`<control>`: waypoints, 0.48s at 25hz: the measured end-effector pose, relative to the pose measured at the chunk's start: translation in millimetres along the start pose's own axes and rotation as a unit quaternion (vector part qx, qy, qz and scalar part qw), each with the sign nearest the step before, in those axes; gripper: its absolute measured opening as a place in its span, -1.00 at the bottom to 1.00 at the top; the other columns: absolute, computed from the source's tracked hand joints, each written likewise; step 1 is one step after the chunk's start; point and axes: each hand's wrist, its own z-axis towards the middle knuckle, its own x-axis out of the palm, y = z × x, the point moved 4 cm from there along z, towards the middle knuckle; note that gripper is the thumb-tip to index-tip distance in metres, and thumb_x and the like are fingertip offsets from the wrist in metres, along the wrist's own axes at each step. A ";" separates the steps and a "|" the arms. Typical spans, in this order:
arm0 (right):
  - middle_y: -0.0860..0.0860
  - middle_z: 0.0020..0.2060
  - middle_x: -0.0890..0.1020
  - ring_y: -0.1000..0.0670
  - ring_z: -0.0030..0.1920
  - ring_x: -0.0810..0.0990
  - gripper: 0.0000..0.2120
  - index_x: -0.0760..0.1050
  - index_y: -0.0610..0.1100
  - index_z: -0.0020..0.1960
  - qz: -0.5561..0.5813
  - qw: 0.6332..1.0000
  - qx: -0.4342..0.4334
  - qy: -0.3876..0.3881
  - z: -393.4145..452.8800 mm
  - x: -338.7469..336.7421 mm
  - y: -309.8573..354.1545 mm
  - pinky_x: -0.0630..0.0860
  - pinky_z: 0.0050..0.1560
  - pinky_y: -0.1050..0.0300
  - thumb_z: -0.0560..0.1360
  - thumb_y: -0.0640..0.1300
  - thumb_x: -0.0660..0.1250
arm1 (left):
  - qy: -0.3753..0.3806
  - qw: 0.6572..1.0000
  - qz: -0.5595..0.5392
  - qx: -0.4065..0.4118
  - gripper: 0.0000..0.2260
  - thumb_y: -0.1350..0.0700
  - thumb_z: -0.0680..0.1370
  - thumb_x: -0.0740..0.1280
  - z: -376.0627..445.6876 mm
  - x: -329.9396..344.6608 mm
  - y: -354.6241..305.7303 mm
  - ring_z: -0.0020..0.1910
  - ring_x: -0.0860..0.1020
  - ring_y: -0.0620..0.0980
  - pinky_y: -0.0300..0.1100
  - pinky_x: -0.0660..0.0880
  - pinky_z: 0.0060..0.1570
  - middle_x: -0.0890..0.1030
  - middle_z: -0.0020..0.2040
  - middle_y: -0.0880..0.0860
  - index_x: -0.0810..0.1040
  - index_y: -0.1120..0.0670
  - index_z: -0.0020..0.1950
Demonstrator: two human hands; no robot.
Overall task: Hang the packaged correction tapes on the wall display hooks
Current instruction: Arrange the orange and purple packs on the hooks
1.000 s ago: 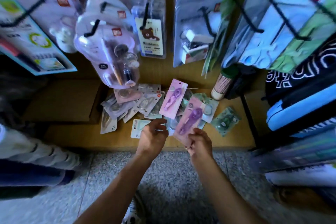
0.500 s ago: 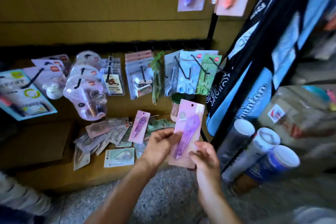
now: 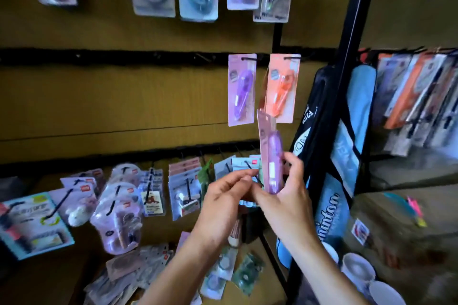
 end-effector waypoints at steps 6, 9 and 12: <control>-0.03 0.37 0.37 -0.18 0.23 0.49 -0.14 -0.02 0.23 0.54 -0.192 0.963 -0.152 -0.108 66.7 0.3 77.7 0.49 0.05 -0.03 0.40 0.29 0.37 | -0.094 0.995 -0.017 -0.025 -0.82 0.18 0.62 0.28 13.9 -34.3 -12.0 -0.19 0.58 -0.02 -0.24 0.43 -0.29 0.71 -0.13 0.03 0.69 0.04 0.01; -0.08 0.43 0.29 -0.25 0.20 0.49 -0.12 -0.08 0.19 0.56 -0.254 0.950 -0.130 -0.124 88.6 6.4 88.1 0.51 0.00 -0.06 0.42 0.29 0.35 | -0.111 0.993 -0.017 -0.043 -0.82 0.24 0.60 0.28 6.7 -49.5 -8.3 -0.15 0.57 0.03 -0.16 0.41 -0.22 0.72 -0.10 0.08 0.67 0.08 0.04; -0.10 0.38 0.32 -0.25 0.19 0.50 -0.10 -0.10 0.18 0.56 -0.258 0.951 -0.117 -0.122 86.5 7.3 86.0 0.51 -0.01 -0.05 0.42 0.28 0.37 | -0.119 0.992 -0.012 -0.048 -0.83 0.24 0.59 0.30 -1.2 -63.6 -6.8 -0.14 0.60 0.02 -0.13 0.40 -0.16 0.73 -0.06 0.10 0.68 0.08 0.02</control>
